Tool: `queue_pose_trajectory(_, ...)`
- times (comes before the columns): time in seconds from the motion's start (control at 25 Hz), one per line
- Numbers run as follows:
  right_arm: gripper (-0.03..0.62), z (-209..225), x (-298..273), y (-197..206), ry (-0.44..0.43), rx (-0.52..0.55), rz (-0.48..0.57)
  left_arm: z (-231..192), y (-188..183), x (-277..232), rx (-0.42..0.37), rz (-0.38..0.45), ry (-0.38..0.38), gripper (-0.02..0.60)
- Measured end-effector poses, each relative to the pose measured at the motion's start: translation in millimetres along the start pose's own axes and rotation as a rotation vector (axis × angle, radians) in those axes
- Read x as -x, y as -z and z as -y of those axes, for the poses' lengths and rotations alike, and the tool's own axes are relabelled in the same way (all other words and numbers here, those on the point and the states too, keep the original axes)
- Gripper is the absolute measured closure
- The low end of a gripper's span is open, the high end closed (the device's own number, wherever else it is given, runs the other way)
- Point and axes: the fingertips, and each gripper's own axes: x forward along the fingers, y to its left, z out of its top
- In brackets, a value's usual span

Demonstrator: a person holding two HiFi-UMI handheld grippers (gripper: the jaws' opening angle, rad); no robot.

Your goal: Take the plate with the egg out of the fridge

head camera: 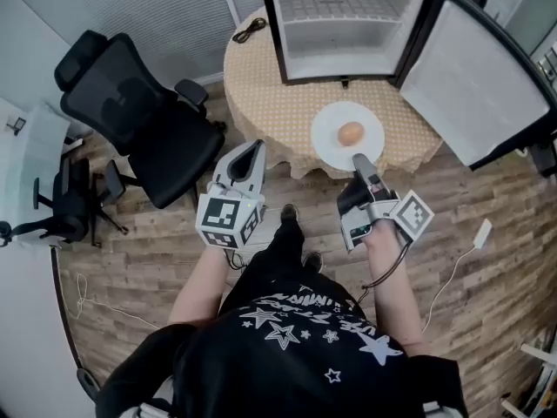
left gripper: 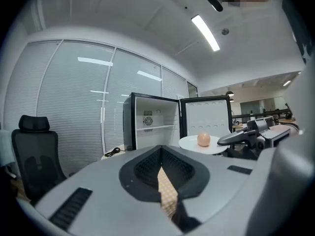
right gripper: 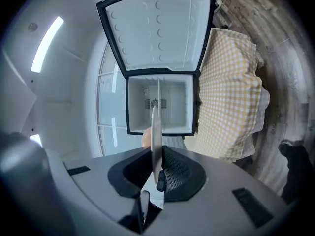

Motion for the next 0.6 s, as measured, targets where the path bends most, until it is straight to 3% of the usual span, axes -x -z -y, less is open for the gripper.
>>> queue_pose_trajectory(0.32,0.535,-2.6,3.6,18.8,-0.036,0.002,-0.002,-17.9,-2.1,45.4,-0.01,-0.013,-0.055,0.574)
queue_pose_trajectory(0.6,0.536,-10.0,2.9,33.4,-0.032,0.036,0.077,-40.4,0.7,50.4,0.009,0.011,0.007,0.574)
